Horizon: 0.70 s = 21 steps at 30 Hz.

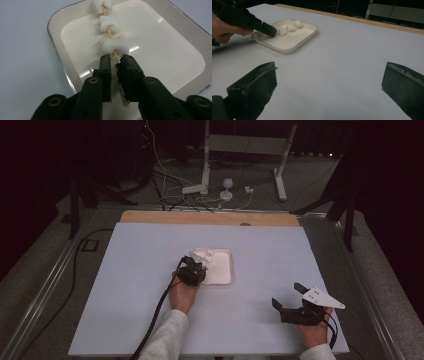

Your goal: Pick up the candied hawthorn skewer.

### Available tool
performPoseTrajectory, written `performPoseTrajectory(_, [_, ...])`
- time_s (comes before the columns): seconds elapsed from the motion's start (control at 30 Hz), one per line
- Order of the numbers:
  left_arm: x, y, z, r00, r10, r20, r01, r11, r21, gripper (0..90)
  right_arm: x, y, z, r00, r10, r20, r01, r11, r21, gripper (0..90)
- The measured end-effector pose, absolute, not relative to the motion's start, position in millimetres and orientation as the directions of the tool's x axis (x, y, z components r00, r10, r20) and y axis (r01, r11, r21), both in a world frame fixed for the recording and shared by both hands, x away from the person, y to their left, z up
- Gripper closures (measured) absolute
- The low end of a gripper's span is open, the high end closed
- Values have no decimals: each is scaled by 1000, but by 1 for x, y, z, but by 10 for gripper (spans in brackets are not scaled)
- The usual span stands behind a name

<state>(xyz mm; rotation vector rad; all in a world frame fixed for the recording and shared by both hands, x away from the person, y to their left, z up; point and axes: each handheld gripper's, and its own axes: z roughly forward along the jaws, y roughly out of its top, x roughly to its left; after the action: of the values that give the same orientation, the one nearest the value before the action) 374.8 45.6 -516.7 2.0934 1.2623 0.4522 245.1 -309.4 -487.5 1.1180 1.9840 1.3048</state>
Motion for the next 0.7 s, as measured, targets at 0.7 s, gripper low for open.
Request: performPoseTrajectory(0.7, [363, 60, -505, 467, 869, -165, 727, -271, 631, 900, 245, -310, -488, -527, 850, 22, 361, 200, 911, 0])
